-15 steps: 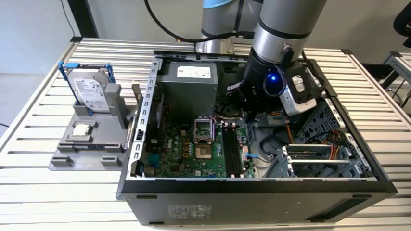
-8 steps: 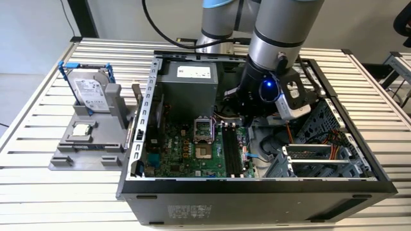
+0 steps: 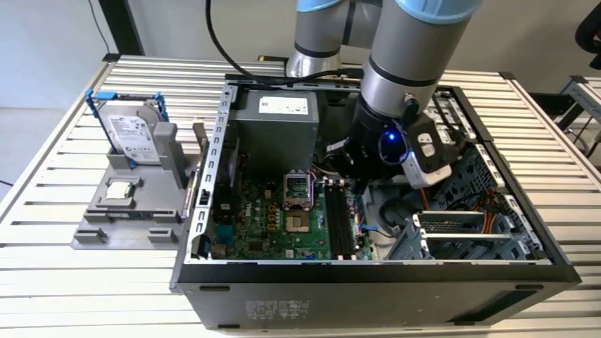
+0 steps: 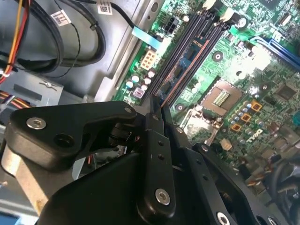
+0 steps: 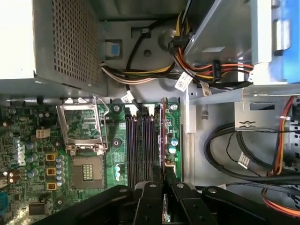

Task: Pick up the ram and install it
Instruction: 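Insert the ram into the slot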

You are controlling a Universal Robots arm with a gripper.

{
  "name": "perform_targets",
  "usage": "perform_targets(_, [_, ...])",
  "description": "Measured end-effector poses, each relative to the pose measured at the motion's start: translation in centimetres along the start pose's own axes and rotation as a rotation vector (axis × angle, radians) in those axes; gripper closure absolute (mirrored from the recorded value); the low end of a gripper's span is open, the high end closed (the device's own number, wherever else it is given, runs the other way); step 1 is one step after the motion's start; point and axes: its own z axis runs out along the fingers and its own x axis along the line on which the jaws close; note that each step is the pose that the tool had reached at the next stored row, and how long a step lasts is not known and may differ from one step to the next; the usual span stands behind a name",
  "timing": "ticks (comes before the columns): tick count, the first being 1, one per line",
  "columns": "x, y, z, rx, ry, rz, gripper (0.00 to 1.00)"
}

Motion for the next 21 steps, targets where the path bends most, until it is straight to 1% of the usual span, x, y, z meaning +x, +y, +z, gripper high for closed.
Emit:
perform_targets(5, [0.17,-0.13,0.91,0.0002,0.0,0.0,1.0])
perform_targets(7, [0.2,-0.4,1.24,0.0002,0.0002,0.0,1.0])
perform_targets(11, [0.2,-0.97,1.72,0.0009,0.0023,0.0,1.0])
perform_targets(15, [0.21,-1.54,2.35,0.001,0.0033,0.0,1.0])
perform_targets(16, [0.22,-1.77,2.62,0.0013,0.0038,0.0,1.0])
perform_targets(17, [0.22,-1.76,2.63,0.0011,0.0052,0.0,1.0])
perform_targets(21, [0.21,-1.89,2.69,0.0014,0.0057,0.0,1.0])
